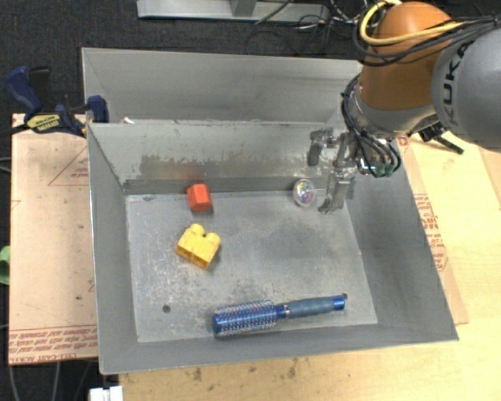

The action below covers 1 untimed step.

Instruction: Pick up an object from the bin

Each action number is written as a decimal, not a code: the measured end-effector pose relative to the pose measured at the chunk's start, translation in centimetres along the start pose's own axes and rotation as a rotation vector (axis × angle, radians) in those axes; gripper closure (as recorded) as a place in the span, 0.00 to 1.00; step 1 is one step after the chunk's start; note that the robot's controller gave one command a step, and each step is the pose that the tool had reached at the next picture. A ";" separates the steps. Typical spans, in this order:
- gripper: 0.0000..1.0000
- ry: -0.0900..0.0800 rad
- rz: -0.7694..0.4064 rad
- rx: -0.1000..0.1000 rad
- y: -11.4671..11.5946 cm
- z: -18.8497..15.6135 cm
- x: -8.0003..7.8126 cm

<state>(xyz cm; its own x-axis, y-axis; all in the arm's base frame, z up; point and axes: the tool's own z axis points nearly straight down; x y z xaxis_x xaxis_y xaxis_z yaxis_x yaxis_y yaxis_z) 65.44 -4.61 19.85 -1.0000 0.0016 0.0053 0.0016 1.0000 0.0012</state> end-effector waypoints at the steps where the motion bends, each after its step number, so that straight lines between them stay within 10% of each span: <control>1: 0.00 -0.001 -0.403 0.001 -2.6 4.2 9.2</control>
Offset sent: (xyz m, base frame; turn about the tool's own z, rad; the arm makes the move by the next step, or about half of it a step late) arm -0.0911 -0.0250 -0.0400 -0.4069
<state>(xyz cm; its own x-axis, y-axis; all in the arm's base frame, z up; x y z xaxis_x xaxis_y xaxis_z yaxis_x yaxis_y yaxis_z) 56.23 -7.15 15.67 -0.9207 -0.3903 0.0031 -0.3903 0.9207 0.0021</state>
